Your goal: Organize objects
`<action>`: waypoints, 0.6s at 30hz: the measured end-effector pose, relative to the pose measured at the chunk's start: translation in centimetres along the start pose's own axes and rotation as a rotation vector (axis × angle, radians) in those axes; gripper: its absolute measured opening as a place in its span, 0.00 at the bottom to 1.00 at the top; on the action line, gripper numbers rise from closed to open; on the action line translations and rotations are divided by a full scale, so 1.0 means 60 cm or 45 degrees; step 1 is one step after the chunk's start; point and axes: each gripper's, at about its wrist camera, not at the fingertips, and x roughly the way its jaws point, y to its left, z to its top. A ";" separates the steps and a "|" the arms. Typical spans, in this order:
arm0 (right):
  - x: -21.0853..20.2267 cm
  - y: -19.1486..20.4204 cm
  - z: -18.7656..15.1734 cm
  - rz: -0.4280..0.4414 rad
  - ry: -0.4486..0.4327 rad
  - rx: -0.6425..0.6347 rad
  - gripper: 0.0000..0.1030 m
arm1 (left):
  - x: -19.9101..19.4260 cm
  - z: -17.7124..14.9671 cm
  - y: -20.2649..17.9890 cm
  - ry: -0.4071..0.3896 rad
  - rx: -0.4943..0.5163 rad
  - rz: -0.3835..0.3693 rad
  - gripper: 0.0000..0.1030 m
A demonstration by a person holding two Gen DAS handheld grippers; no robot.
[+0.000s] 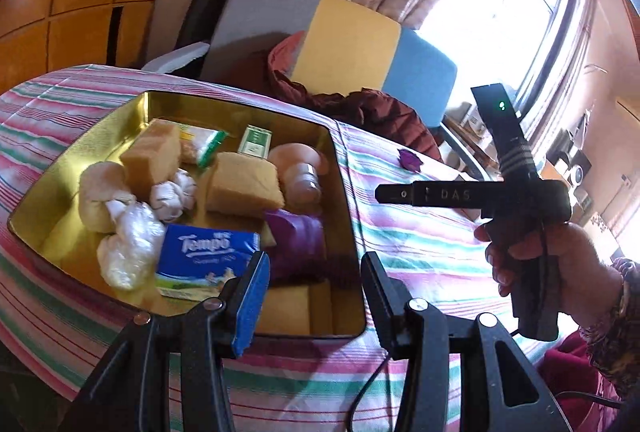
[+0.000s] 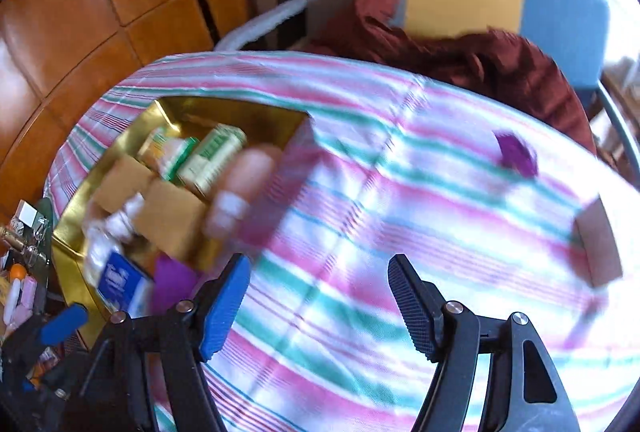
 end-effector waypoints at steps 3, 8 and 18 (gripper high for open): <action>-0.001 -0.033 -0.030 -0.016 0.029 0.019 0.70 | 0.003 -0.010 -0.021 0.030 0.037 -0.030 0.46; -0.021 -0.113 -0.079 -0.079 0.061 0.076 0.73 | 0.005 -0.023 -0.060 0.059 0.140 -0.069 0.46; -0.114 -0.319 -0.091 -0.362 -0.142 0.258 0.85 | 0.037 -0.021 -0.117 0.159 0.227 -0.126 0.46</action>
